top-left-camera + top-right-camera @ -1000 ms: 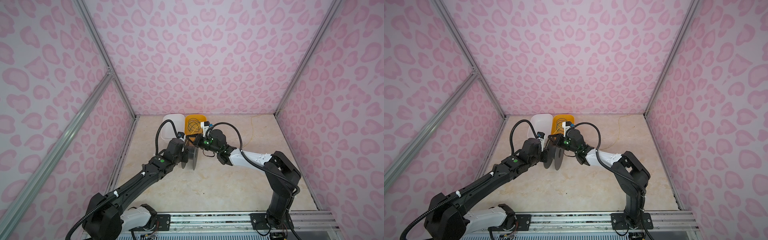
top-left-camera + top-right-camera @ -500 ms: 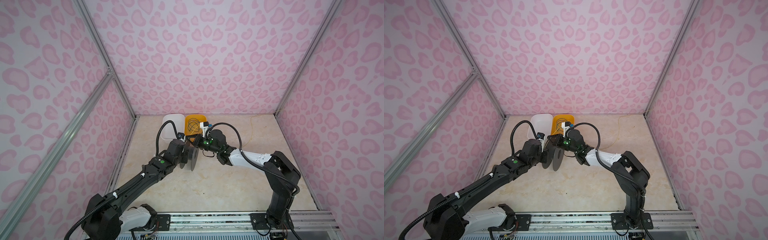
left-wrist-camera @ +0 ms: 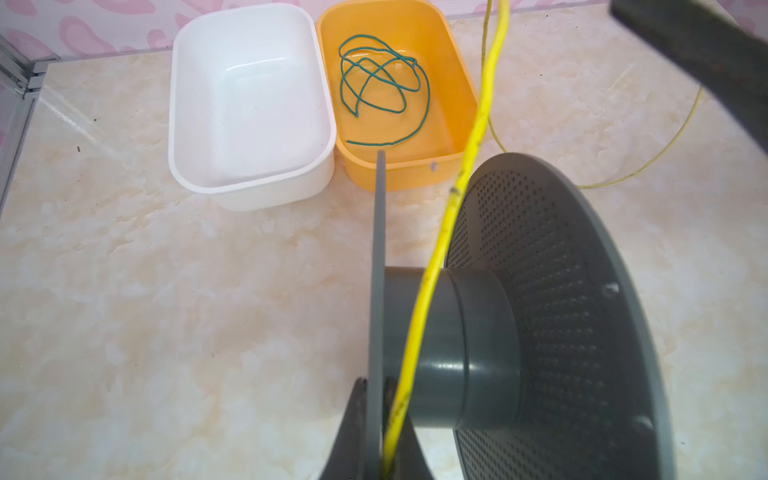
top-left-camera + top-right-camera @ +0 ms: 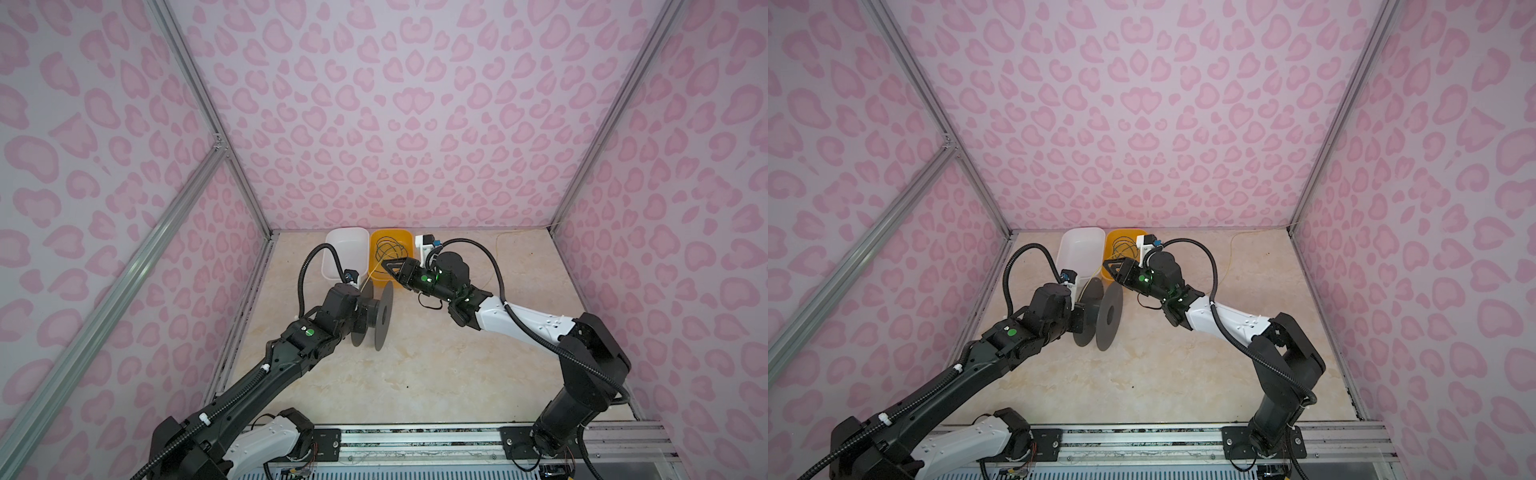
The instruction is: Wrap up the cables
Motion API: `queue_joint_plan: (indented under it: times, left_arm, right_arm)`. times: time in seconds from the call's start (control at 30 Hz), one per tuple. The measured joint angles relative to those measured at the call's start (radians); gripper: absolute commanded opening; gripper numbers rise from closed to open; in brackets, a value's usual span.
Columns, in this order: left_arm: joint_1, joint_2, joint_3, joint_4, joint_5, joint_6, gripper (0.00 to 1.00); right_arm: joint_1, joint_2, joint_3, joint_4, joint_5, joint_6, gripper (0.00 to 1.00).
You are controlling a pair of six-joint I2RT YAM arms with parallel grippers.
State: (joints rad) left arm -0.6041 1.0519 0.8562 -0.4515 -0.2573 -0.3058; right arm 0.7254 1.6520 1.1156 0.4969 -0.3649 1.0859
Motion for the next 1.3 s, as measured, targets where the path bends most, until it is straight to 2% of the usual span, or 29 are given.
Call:
queue_joint_plan:
  times: [0.13,0.4,0.5,0.57,0.63,0.77,0.9,1.0,1.2,1.3]
  left_arm:
    - [0.000,-0.026,0.000,-0.023,0.000,-0.006,0.04]
    - [0.000,-0.049,0.000,-0.032,0.004,-0.007,0.04]
    - [0.000,-0.069,0.000,-0.041,0.004,-0.006,0.04]
    - [0.000,-0.083,0.000,-0.048,0.002,-0.006,0.04]
    - [0.000,-0.092,0.000,-0.054,0.002,-0.006,0.04]
    - [0.000,-0.109,-0.001,-0.063,0.001,-0.007,0.04]
    - [0.000,-0.122,-0.010,-0.067,0.000,-0.008,0.04]
    - [0.000,-0.128,-0.010,-0.071,0.001,-0.008,0.04]
    - [0.000,-0.154,-0.013,-0.071,0.000,-0.007,0.04]
    - [0.000,-0.156,-0.015,-0.071,0.000,-0.007,0.04]
  right_arm:
    - [-0.014,-0.062,-0.055,-0.044,0.035,-0.017,0.42]
    - [-0.083,-0.222,-0.132,-0.171,0.072,-0.086,0.44]
    - [-0.172,-0.323,-0.163,-0.238,0.109,-0.158,0.47]
    - [-0.257,-0.392,-0.178,-0.315,0.149,-0.232,0.53]
    - [-0.341,-0.443,-0.188,-0.384,0.195,-0.309,0.55]
    - [-0.475,-0.497,-0.241,-0.443,0.309,-0.428,0.59]
    - [-0.573,-0.455,-0.260,-0.457,0.323,-0.493,0.56]
    - [-0.651,-0.359,-0.207,-0.466,0.318,-0.499,0.54]
    - [-0.749,-0.109,-0.050,-0.510,0.262,-0.511,0.64]
    - [-0.772,0.029,0.045,-0.527,0.203,-0.521,0.66]
